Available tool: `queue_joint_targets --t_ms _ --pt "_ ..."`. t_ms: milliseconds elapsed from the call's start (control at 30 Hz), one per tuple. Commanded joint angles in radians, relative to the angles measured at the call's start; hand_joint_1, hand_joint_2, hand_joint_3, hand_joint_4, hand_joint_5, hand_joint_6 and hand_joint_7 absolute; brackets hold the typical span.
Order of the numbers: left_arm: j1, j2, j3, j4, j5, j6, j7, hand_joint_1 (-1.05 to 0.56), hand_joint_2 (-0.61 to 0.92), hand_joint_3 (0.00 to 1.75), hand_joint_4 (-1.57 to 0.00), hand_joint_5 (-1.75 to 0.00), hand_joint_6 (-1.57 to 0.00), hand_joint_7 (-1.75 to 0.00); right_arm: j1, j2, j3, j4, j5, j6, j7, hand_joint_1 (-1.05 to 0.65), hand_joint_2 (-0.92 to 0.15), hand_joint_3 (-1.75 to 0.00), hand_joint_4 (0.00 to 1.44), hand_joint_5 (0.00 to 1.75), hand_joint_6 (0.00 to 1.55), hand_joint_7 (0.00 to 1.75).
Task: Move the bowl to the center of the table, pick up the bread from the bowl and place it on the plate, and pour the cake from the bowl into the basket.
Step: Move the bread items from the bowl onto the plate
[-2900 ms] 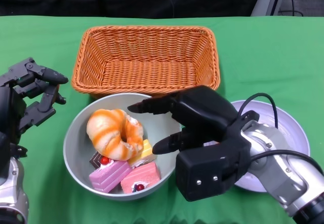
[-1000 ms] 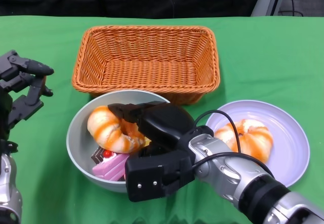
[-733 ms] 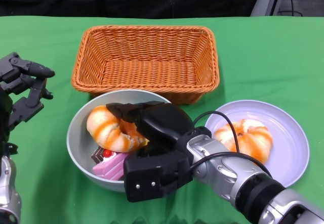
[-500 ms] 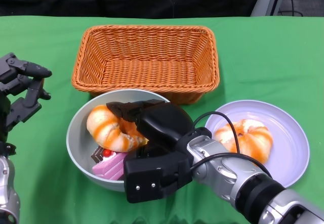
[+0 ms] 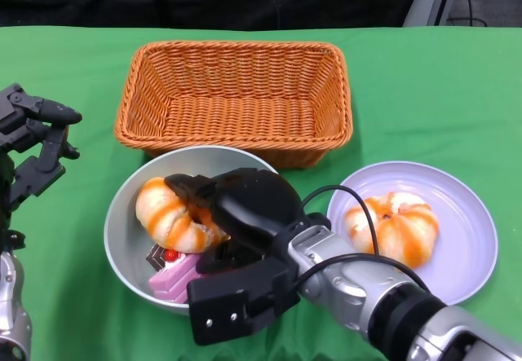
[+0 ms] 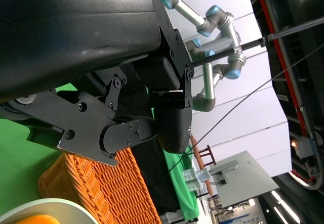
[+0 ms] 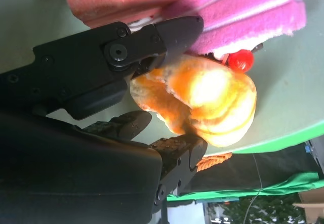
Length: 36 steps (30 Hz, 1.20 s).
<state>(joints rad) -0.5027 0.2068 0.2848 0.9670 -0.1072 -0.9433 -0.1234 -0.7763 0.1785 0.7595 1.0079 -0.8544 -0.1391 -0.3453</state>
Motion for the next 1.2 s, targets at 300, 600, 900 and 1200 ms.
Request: queue_joint_targets --t_ms 300,600,900,1200 --pt "0.01 0.023 0.0 -0.011 0.008 -0.024 0.017 -0.11 0.76 0.71 -0.88 -1.49 -0.88 -1.12 0.027 0.019 0.079 0.07 -0.056 0.073 -0.049 -0.61 -0.87 0.0 0.67 0.06 0.59 0.02" --pt "0.013 0.023 -0.002 -0.018 0.012 -0.021 0.02 -0.11 0.76 0.71 -0.9 -1.48 -0.89 -1.11 0.028 0.023 0.092 0.102 -0.058 0.053 -0.108 -0.54 -0.88 0.0 0.79 0.1 0.68 0.03" --pt "0.007 0.025 -0.004 -0.005 0.016 -0.028 0.02 -0.11 0.76 0.71 -0.89 -1.47 -0.89 -1.1 0.031 0.012 0.061 0.123 -0.019 -0.061 -0.161 -0.3 -0.88 -0.01 0.91 0.13 0.83 0.06" --pt "0.007 0.024 -0.005 -0.003 0.021 -0.025 0.025 -0.11 0.76 0.71 -0.89 -1.48 -0.89 -1.09 0.027 0.002 0.04 0.144 -0.001 -0.138 -0.198 -0.27 -0.92 -0.01 0.78 0.77 1.05 0.04"
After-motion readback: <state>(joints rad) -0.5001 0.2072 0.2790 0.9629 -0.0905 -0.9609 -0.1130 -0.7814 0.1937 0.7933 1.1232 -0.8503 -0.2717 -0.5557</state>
